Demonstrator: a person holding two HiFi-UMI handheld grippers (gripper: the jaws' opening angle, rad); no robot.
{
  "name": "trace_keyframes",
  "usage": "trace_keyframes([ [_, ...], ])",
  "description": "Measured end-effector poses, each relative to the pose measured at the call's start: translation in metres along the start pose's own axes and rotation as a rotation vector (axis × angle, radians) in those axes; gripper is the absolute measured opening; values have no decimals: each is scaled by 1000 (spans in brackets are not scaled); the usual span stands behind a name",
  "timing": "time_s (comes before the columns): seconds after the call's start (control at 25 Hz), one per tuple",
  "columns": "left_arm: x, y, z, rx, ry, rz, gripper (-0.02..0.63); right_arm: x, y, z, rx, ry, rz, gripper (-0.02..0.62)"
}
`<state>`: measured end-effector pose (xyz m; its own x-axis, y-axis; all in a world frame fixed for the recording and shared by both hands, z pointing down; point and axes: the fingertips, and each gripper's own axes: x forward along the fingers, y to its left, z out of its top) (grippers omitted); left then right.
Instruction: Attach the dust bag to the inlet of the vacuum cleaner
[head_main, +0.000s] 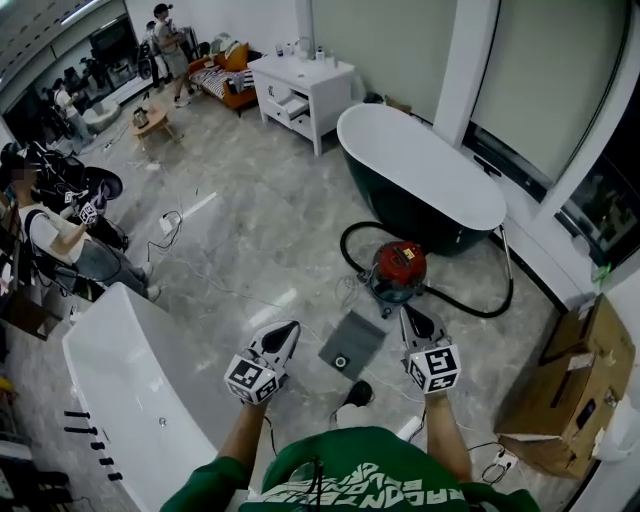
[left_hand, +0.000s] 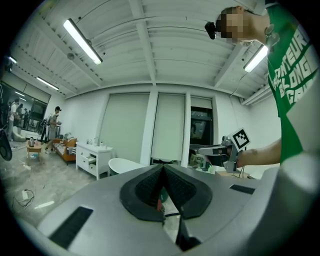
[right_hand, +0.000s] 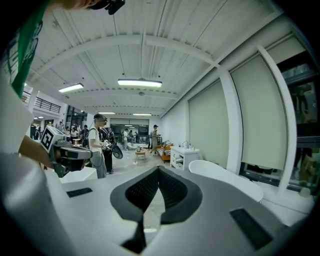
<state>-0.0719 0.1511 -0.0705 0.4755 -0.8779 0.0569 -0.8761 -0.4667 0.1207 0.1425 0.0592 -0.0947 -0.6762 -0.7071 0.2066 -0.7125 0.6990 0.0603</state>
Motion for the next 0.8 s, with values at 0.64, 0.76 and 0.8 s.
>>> trace_keyframes([
  [0.64,85,38,-15,-22,52,23,3,70,-80,-18,18,59,9,8],
  [0.76,91,48,-19,-44,58,3,3,74,-79,-24,24,72,-9,8],
  [0.8,94,50,-18,-47,56,-8,3,75,-79,-24,26,75,-19,8],
])
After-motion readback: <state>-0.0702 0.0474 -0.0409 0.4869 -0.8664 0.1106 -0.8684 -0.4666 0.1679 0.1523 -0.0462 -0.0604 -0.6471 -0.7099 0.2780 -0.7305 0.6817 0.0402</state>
